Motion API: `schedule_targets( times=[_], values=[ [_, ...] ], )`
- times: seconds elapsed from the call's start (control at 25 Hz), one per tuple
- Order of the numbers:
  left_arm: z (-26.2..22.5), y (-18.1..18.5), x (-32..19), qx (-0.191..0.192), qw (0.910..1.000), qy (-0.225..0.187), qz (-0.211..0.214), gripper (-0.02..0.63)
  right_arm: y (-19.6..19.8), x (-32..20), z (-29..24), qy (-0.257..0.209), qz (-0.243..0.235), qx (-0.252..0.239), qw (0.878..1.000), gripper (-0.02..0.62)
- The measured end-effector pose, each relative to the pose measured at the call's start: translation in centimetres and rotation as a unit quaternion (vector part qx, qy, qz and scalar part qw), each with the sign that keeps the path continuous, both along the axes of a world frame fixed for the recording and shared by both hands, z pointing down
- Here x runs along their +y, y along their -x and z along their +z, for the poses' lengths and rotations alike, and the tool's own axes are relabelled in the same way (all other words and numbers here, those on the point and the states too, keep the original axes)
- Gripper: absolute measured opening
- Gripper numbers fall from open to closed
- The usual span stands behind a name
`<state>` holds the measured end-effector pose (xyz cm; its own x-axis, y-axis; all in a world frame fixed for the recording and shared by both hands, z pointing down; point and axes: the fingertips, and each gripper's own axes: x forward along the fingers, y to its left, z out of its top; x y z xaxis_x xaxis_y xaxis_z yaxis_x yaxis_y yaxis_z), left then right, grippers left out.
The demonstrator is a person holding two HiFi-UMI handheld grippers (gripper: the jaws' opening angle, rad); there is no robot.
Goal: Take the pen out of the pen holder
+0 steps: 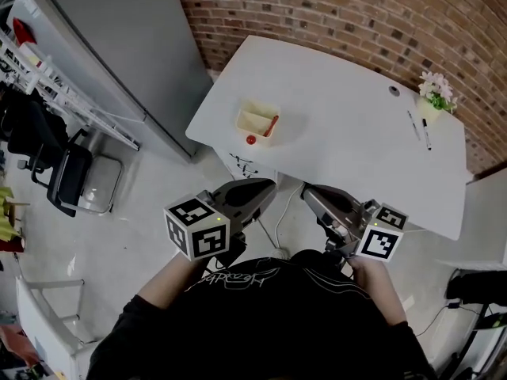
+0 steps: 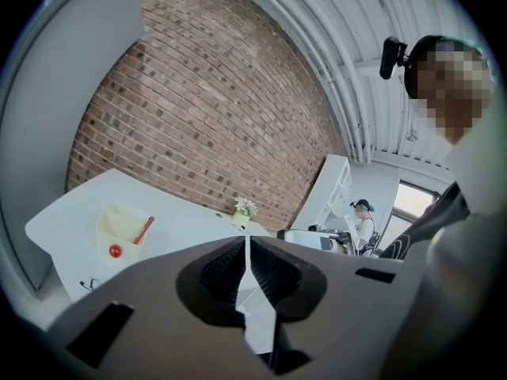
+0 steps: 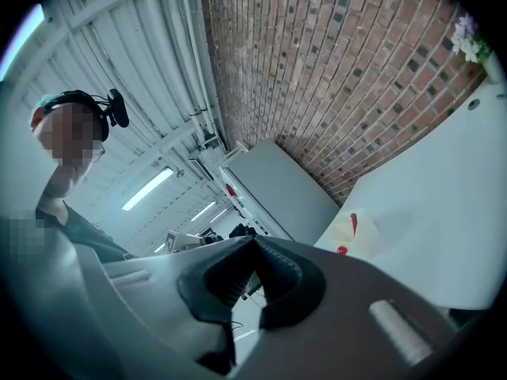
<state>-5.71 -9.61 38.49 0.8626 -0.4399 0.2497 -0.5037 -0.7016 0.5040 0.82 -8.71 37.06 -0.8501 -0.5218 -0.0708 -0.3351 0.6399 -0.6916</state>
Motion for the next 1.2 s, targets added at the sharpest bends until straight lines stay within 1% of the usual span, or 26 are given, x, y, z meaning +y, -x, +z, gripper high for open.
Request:
schedule_targets(
  times=[0.12,0.28,0.44,0.56,0.68,0.8,0.92,1.0,1.12,1.2],
  values=[
    [-0.1,0.0,-0.9,-0.004,0.9999,-0.010,-0.002,0.005,-0.8,-0.1,0.3,0.004,0.011,-0.001,1.000,0.003],
    [-0.1,0.5,-2.2,0.002,0.9993,-0.019,-0.032,0.005,-1.4,-0.5,0.9,0.019,0.020,-0.007,1.000,0.003],
    [0.7,0.5,-2.9,-0.005,0.9992,-0.012,-0.037,0.005,-1.6,-1.5,0.8,0.019,0.012,0.001,1.000,0.003],
    [0.6,0.2,-4.0,-0.008,0.9989,-0.017,-0.043,0.005,-1.8,-2.8,0.9,0.023,0.005,0.001,1.000,0.003],
    [1.0,0.4,-6.0,-0.027,0.9980,-0.022,-0.053,0.005,-1.7,-4.5,1.3,0.030,-0.002,-0.001,1.000,0.003],
    [2.3,0.9,-8.1,-0.068,0.9952,-0.019,-0.067,0.006,-1.9,-6.1,2.4,0.045,-0.008,0.000,0.999,0.003],
    [2.7,1.1,-10.4,-0.093,0.9924,-0.025,-0.076,0.008,-2.5,-7.9,3.4,0.058,-0.011,-0.001,0.998,0.003],
    [2.9,1.1,-11.8,-0.097,0.9918,-0.023,-0.081,0.009,-2.8,-8.9,3.9,0.064,-0.016,0.002,0.998,0.003],
    [3.3,0.6,-13.6,-0.090,0.9926,-0.010,-0.081,0.011,-3.4,-10.2,4.5,0.072,-0.017,0.003,0.997,0.003],
    [3.8,0.3,-14.8,-0.094,0.9924,-0.003,-0.079,0.038,-3.9,-11.3,4.8,0.079,-0.015,0.000,0.997,0.003]
  ],
)
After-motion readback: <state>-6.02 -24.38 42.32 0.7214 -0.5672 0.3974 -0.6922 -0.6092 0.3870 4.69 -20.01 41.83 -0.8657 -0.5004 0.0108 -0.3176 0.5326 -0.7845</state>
